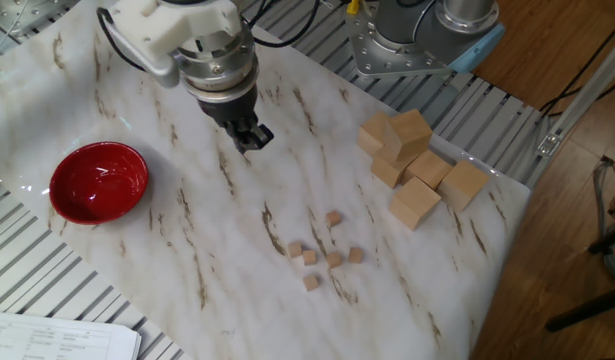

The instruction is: Stack the blocks into a pyramid shape

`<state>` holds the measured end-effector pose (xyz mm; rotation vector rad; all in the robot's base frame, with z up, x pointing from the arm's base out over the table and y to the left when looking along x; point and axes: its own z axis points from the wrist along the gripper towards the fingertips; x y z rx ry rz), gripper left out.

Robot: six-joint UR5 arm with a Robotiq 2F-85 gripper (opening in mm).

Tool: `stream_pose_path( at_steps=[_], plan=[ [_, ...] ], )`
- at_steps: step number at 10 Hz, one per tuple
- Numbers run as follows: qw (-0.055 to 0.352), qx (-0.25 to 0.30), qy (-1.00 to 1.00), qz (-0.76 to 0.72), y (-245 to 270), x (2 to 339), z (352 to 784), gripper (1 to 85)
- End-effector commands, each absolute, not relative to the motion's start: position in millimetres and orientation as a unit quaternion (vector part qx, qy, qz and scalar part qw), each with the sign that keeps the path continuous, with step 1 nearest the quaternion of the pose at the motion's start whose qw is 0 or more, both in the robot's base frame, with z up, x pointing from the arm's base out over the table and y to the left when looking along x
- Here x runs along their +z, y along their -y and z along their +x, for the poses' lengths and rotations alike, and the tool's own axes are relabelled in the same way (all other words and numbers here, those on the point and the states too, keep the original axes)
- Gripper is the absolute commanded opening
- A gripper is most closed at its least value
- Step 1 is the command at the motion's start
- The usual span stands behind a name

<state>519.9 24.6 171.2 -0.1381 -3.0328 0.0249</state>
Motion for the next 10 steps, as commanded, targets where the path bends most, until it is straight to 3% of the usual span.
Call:
stream_pose_path(
  at_steps=[1, 6, 10],
  plan=[
    [0.064, 0.009, 0.997, -0.036, -34, 172, 515, 1.0],
    [0.054, 0.014, 0.997, -0.057, -55, 163, 513, 1.0],
    [0.042, -0.024, 0.995, -0.088, -76, 161, 520, 1.0]
  ],
)
